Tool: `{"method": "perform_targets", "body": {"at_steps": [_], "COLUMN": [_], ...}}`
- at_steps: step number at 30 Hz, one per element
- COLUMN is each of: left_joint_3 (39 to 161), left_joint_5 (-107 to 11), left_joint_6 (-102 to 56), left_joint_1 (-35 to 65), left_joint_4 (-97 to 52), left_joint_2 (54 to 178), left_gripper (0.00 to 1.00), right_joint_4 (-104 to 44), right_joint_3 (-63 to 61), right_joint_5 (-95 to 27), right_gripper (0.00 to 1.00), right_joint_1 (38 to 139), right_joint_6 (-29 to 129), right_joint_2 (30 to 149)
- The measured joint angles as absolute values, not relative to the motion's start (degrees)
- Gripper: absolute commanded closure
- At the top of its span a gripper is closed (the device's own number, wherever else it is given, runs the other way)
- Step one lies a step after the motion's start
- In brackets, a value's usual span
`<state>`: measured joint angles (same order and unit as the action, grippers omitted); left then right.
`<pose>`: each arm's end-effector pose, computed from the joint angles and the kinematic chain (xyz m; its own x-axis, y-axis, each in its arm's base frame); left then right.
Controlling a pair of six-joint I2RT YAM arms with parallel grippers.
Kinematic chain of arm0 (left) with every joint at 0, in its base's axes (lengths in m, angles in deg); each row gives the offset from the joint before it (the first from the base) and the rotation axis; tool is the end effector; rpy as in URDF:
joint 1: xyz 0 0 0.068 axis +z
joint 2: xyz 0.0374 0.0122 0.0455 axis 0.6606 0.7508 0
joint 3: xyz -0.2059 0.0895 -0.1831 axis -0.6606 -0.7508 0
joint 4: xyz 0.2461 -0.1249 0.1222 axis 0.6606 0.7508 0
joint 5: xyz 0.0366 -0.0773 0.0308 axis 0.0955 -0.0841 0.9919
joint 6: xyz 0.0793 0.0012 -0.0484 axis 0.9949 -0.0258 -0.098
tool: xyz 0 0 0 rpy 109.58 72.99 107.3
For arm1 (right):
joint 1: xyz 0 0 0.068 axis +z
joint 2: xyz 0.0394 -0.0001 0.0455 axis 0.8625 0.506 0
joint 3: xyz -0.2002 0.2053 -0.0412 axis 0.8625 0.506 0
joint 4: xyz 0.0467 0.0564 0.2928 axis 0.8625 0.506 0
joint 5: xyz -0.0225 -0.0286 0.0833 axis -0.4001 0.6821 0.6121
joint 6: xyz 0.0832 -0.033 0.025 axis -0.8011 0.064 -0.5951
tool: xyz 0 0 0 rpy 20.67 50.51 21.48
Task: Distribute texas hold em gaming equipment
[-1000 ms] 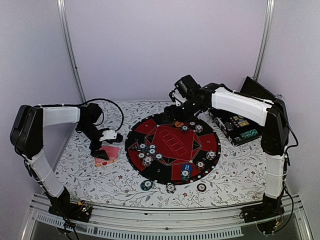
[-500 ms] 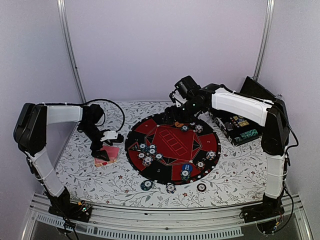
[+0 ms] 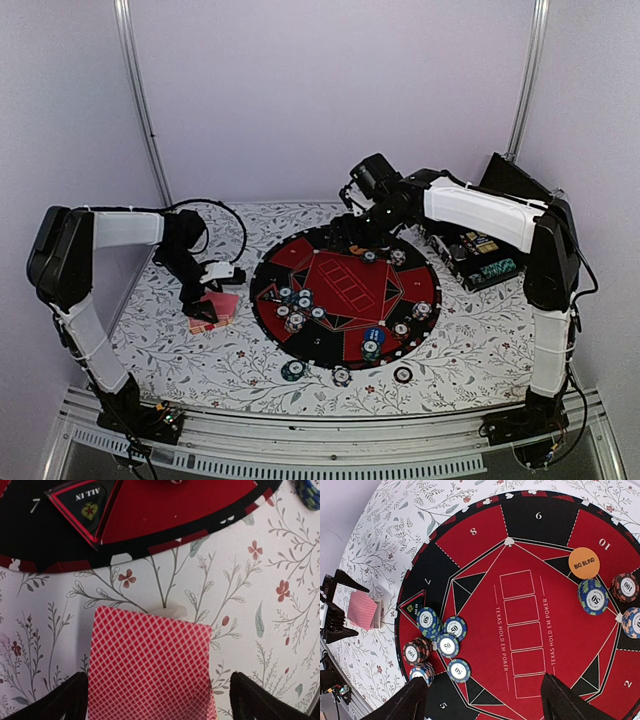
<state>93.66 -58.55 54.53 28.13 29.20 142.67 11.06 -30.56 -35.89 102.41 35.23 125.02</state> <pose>0.3427 -0.1084 0.1145 -0.1759 0.9285 -0.3270 0.9844 0.1651 -0.0606 0.3864 0.3686 0.2412 -0.8089 -0.2545 -0.5300 -0.4535 0.8438 0.2870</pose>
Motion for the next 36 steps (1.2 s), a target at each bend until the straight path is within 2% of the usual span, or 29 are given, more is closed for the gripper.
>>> {"method": "perform_targets", "body": {"at_steps": [22, 29, 31, 33, 34, 35, 36], "left_joint_3": [90.6, 90.6, 90.6, 90.5, 90.3, 90.1, 89.8], "left_joint_5": [-56.7, -56.7, -56.6, -56.5, -56.5, -56.5, -56.5], "left_joint_6": [53.8, 53.2, 53.0, 53.0, 53.0, 53.0, 53.4], "left_joint_1": [29.2, 29.2, 29.2, 29.2, 29.2, 29.2, 29.2], "left_joint_4": [28.6, 28.1, 28.1, 28.0, 27.9, 27.8, 27.8], "left_joint_2": [142.7, 142.7, 142.7, 142.7, 142.7, 142.7, 142.7], "left_gripper": [0.0, 0.16, 0.17, 0.12, 0.05, 0.01, 0.01], "right_joint_4": [9.8, 9.1, 8.9, 8.7, 8.5, 8.5, 8.4], "right_joint_3": [-28.2, -27.2, -26.7, -26.4, -26.3, -26.3, -26.3], "right_joint_5": [-35.8, -34.9, -34.7, -34.5, -34.5, -34.4, -34.4], "right_gripper": [0.22, 0.24, 0.24, 0.24, 0.24, 0.24, 0.24], "right_joint_1": [102.5, 102.5, 102.5, 102.5, 102.5, 102.5, 102.5], "right_joint_6": [35.4, 35.3, 35.2, 35.0, 34.9, 34.9, 34.9], "right_joint_2": [123.8, 123.4, 123.2, 123.2, 123.2, 123.2, 123.2]}}
